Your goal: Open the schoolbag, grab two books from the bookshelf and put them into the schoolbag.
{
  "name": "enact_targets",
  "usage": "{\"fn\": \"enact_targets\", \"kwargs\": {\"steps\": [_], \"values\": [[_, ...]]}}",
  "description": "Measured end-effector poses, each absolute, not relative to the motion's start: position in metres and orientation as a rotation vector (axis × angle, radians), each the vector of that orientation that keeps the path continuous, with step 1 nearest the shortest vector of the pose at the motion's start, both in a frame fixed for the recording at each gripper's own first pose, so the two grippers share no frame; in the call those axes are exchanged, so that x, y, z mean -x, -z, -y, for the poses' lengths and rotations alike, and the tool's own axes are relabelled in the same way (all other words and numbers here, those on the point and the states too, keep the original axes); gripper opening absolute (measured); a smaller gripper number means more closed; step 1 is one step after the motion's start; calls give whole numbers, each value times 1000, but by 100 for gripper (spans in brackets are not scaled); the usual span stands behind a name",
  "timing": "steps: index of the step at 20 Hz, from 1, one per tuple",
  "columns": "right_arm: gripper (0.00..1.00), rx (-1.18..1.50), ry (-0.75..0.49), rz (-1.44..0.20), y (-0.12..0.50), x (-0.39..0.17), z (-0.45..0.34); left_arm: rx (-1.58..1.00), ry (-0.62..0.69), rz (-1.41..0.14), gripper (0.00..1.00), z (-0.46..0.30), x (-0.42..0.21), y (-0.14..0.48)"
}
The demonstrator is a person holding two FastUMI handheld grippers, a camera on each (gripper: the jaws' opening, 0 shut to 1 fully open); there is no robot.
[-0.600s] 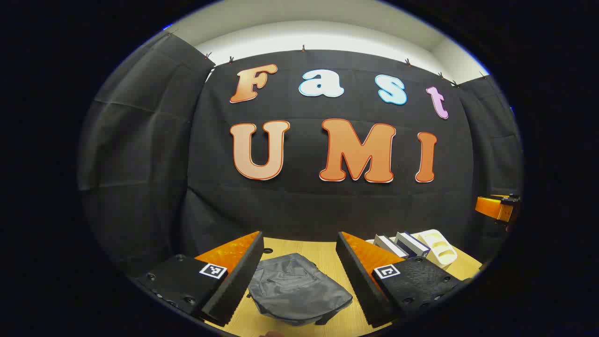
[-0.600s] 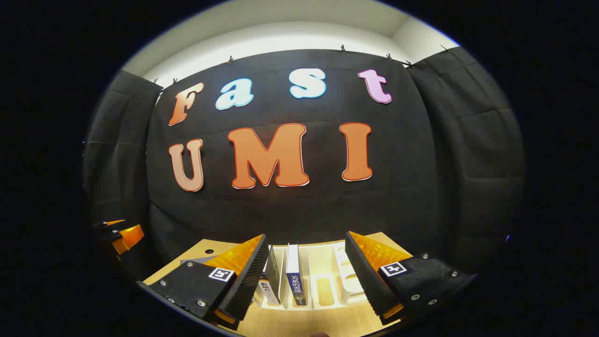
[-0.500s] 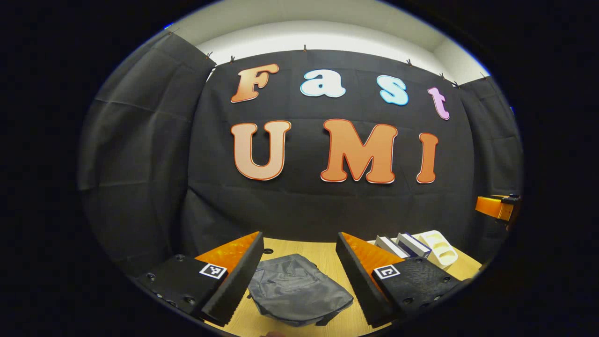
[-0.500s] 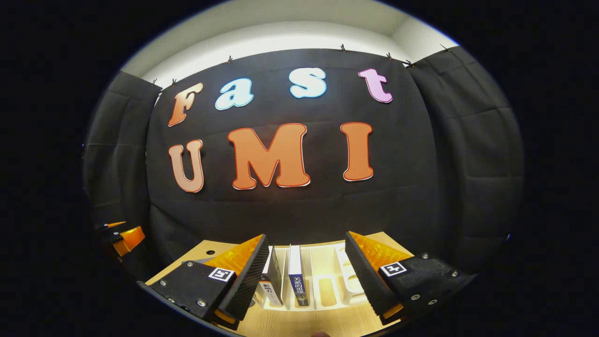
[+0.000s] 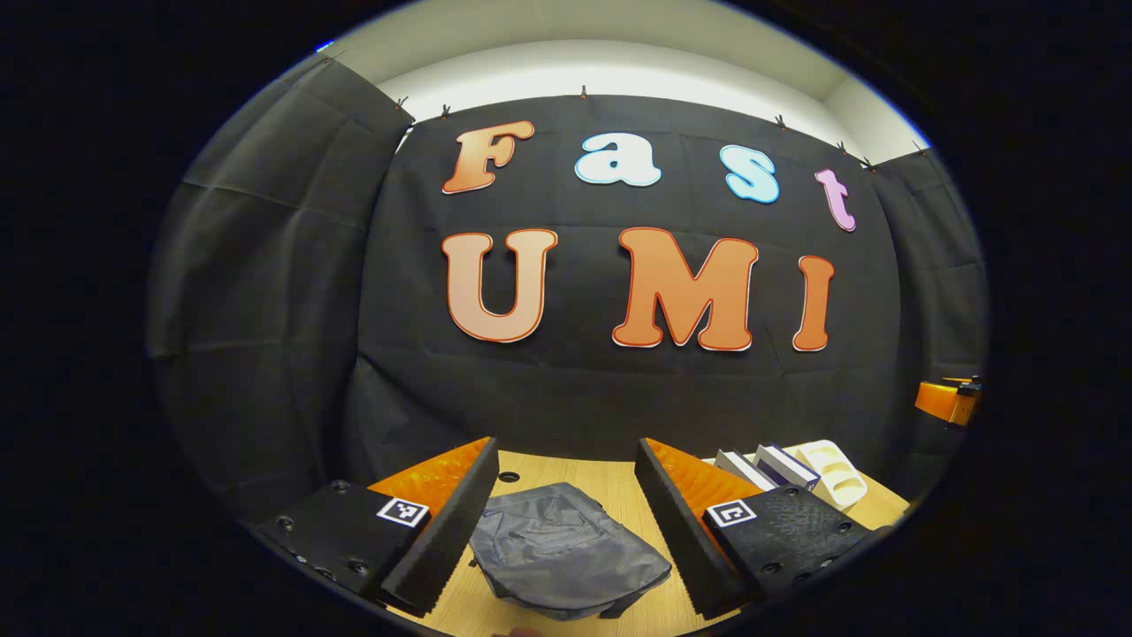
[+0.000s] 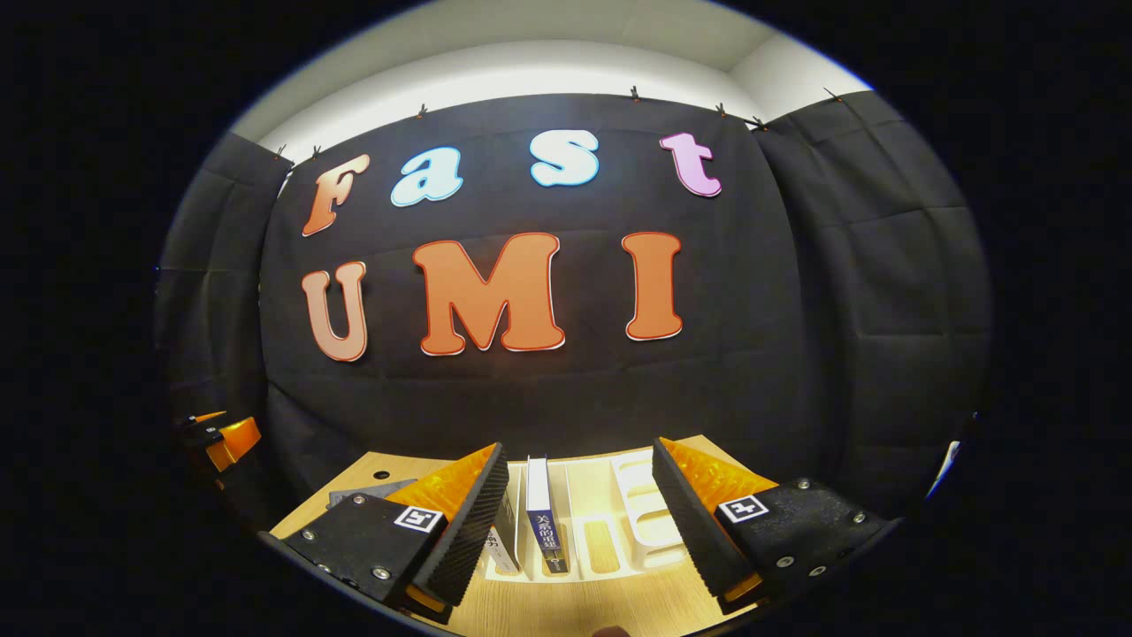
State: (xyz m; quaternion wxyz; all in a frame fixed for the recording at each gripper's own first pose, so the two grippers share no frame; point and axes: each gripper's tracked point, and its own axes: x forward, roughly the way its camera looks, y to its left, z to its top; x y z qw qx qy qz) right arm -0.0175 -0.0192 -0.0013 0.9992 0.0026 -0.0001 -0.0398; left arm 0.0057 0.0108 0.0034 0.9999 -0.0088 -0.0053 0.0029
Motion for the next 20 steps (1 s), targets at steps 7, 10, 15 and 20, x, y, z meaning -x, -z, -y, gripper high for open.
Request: {"fn": "enact_targets", "kwargs": {"steps": [7,10,15,20], "values": [[97,15,109,26,-5,23,28,-2,4,30,98,-7,-8,-15],[97,22,108,25,-4,22,27,-45,8,43,98,-5,-9,-19],[97,26,106,-1,6,19,25,-181,38,30,98,1,-15,-16],[97,32,112,-42,22,19,31,-319,98,-35,98,16,-26,11]]}}
